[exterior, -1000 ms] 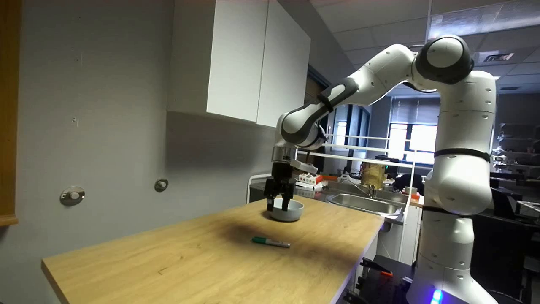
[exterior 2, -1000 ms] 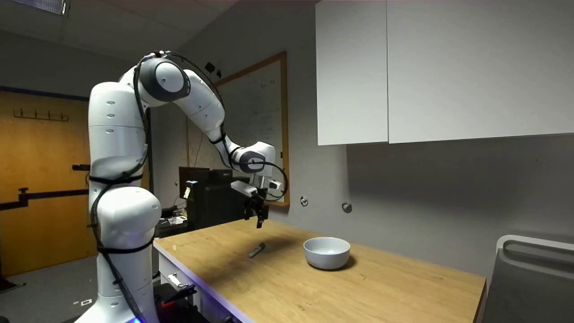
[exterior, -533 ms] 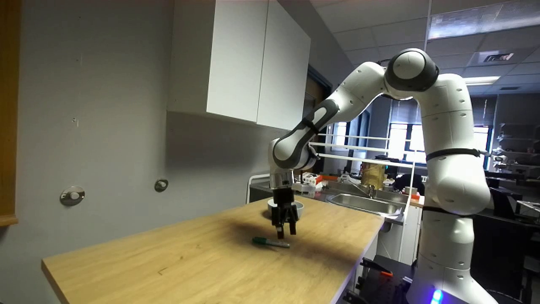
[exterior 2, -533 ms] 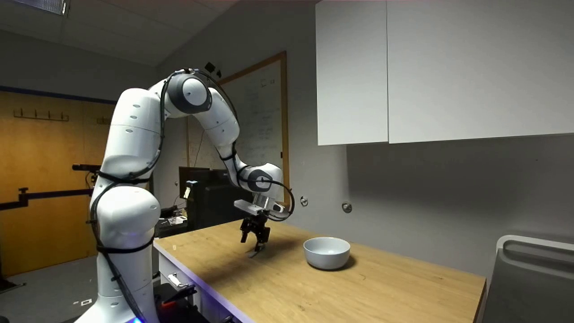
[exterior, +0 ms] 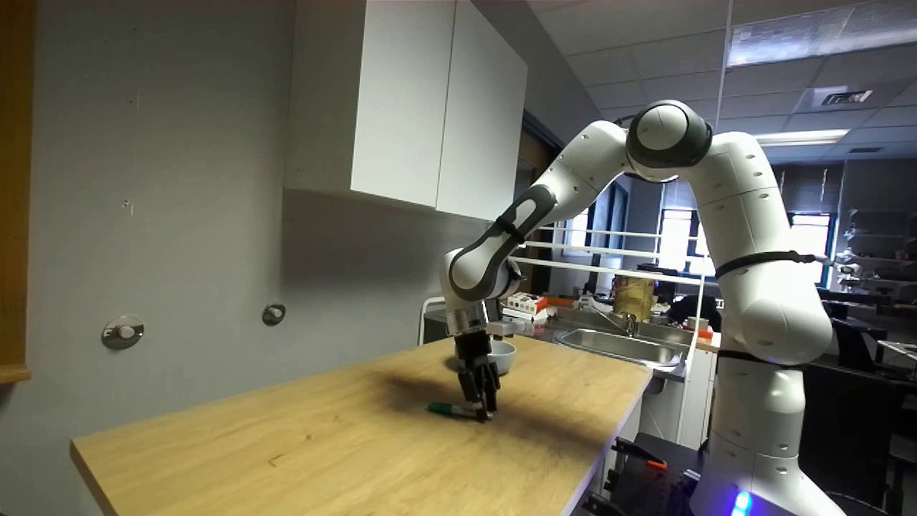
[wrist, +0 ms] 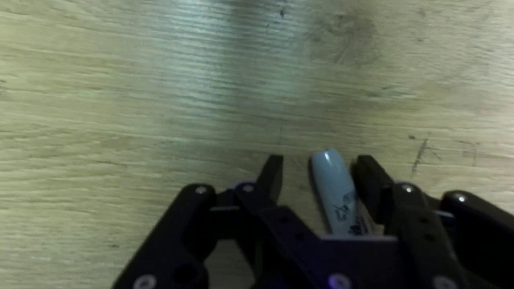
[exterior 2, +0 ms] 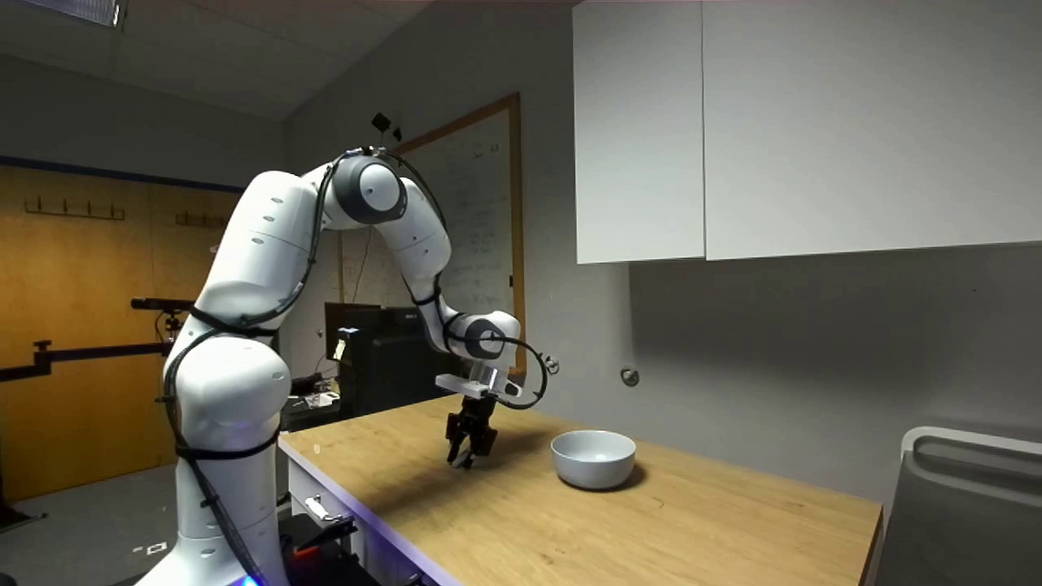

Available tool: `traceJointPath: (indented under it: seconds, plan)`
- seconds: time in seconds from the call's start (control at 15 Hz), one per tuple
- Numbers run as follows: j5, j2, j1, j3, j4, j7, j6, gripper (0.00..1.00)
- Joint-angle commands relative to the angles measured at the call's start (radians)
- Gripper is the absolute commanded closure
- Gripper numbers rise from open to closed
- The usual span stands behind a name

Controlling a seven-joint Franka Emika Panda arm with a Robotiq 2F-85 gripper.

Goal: Pick up the marker and place it in the bowl

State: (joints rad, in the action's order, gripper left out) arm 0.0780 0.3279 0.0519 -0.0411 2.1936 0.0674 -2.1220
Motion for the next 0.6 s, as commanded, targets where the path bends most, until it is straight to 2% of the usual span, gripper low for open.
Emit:
traceJointPath:
  seconds: [0.0, 0.2, 0.27, 0.53]
  plan:
    - [-0.024, 0.035, -0.003, 0.002, -0.077, -0.024, 0.065, 0.80]
    - [-0.029, 0.031, -0.003, 0.005, -0.097, -0.032, 0.097, 0.97]
    - [-0.030, 0.027, -0.001, 0.004, -0.102, -0.033, 0.104, 0.92]
    - [-0.011, -0.011, -0.004, 0.001, -0.111, -0.038, 0.112, 0.92]
